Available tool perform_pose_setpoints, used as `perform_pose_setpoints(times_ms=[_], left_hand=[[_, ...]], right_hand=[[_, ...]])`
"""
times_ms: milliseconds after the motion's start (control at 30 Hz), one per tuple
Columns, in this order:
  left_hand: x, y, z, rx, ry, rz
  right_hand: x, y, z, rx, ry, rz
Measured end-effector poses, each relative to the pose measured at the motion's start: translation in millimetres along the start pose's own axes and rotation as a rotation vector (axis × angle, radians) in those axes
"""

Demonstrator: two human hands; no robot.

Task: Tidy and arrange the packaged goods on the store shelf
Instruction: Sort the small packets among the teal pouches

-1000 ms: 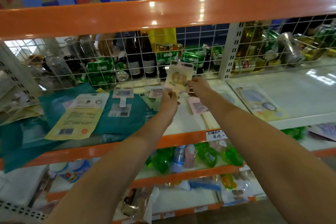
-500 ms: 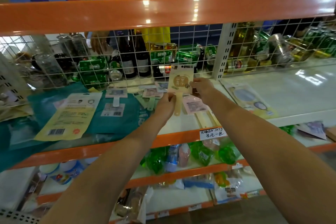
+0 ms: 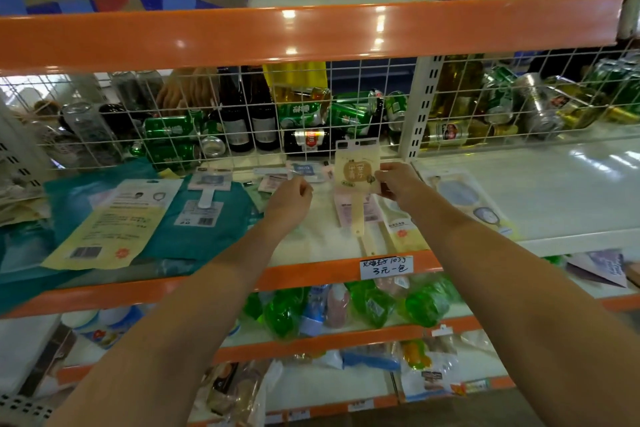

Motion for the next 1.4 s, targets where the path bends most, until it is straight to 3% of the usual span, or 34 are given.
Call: perform_pose_setpoints(times_ms=[233,467,867,1133,1400], left_hand=[[-8,6,6,0.106,0.066,0.014],[-5,14,6,0.428,0.256,0.053],[-9,19,9,0.631,0.378,0.053],[-7,17,5,0.631,0.387,0.048],[-3,13,8,0.644,0.363,0.044]], right_hand=[[8,2,-25,-0.133,0.035,0.052],[10,10,-43,-0.232,0.087,0.086],[20,10,-48,-0.463,-0.037,0.061],[20,9,-47,-0.447,-0.016,0.030],[-11,29,-31,-0.226,0.126,0.145]])
Point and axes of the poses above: each hand's wrist, its own x-axis towards the middle knuckle, its own y-axis out of the palm, z = x × y, the point moved 4 cm from there along x, towards the middle knuckle, and after that the axes turned 11 degrees about -z, right-handed, at the moved point
